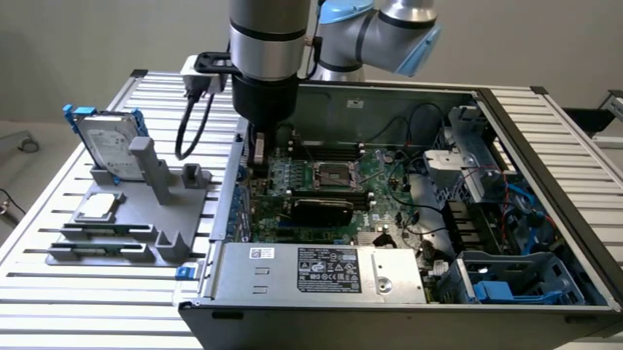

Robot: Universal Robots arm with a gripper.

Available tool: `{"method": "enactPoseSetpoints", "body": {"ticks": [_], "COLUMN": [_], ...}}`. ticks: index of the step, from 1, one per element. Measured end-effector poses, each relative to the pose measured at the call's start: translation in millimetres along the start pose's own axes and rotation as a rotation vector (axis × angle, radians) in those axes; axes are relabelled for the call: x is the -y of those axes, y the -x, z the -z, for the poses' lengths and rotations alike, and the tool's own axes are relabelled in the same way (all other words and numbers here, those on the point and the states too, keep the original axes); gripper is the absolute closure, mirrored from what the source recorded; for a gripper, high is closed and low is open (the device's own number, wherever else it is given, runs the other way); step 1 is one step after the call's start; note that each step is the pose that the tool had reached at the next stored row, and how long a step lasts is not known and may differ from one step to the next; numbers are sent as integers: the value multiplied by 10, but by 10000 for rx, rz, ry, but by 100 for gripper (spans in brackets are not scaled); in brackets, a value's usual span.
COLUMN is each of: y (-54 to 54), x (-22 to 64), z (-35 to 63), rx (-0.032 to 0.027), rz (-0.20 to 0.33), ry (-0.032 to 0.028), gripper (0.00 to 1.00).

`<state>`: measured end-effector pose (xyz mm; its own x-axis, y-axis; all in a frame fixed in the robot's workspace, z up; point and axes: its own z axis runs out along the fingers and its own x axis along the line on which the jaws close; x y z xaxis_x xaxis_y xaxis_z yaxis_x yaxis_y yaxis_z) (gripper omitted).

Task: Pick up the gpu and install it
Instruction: 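Press down on the gpu until it lock into place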

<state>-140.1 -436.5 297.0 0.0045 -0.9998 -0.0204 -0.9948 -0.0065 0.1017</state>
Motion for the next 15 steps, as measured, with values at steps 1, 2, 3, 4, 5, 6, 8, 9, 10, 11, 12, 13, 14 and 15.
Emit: {"method": "enactPoseSetpoints", "body": {"ticks": [1, 2, 3, 4, 5, 6, 8, 9, 10, 11, 12, 13, 14, 15], "y": [0, 1, 0, 0, 0, 0, 0, 0, 1, 1, 1, 1, 0, 0], "x": [-1, -2, -3, -3, -5, -6, -7, -7, -8, -8, -8, -8, -8, -7], "z": [8, 11, 13, 15, 16, 17, 19, 22, 23, 24, 24, 24, 24, 24], "rx": [2, 6, 7, 7, 6, 5, 5, 6, 7, 8, 7, 6, 2, -4], "rz": [-1, -1, -3, -3, -4, -5, -5, -6, -7, -8, -8, -8, -7, -8], "ry": [36, 68, 102, 137, 167, 195, 258, 286, 304, 315, 320, 322, 324, 324], "gripper": [89, 89, 89, 89, 89, 89, 89, 89, 89, 89, 89, 89, 89, 89]}}
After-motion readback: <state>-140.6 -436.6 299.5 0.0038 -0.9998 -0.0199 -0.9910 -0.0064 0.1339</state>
